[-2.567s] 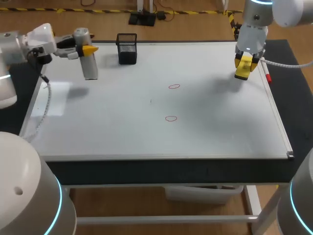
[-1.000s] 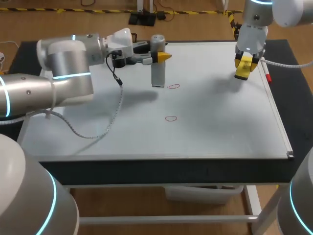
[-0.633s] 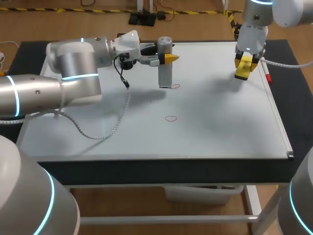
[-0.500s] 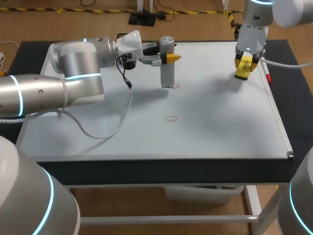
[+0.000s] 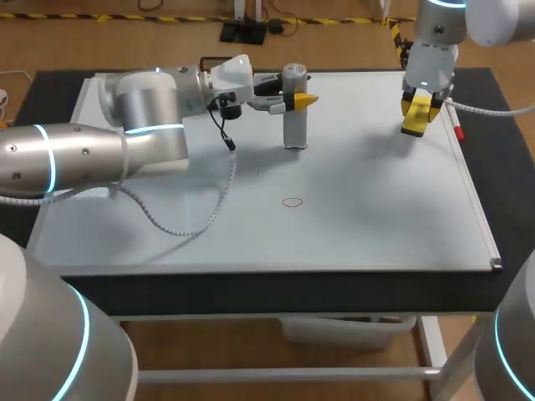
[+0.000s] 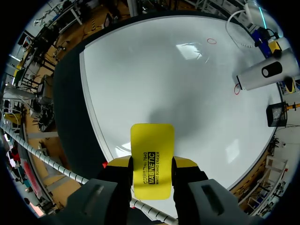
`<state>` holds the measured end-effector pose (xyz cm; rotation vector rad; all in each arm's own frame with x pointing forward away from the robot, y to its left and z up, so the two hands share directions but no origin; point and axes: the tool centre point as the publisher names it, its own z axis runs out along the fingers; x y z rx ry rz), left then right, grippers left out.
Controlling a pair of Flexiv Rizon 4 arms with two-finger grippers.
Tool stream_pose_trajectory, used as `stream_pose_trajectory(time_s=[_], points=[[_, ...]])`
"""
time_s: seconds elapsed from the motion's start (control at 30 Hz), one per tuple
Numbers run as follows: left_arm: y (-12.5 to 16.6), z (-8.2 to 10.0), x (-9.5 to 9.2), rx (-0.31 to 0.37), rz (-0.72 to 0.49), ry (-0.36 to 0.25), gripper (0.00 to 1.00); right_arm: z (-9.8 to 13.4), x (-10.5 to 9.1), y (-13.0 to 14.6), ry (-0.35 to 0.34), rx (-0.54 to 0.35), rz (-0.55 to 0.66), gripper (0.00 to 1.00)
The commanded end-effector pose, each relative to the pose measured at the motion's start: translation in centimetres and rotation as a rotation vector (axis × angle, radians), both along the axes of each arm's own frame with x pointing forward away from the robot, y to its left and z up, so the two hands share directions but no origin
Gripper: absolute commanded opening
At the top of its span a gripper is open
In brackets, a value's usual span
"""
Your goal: Pick up the inspection probe, press it on each red-marked spot on the whiteboard one by one, put down the probe, pick up the eraser, and wipe off all the red marks.
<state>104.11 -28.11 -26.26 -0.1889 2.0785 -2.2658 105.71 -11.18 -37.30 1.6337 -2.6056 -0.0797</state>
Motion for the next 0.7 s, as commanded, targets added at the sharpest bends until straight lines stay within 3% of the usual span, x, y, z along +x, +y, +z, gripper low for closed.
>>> stream_pose_trajectory(time_s=[0.03, 0.7], points=[[-0.65, -0.69, 0.49, -0.015, -0.009, -0.005, 0.00, 0.07, 0.08, -0.06, 0.000, -0.003, 0.002, 0.00], [-0.50, -1.41, 1.14, -0.028, -0.005, -0.010, 0.00, 0.07, 0.08, -0.06, 0.000, -0.003, 0.002, 0.00]])
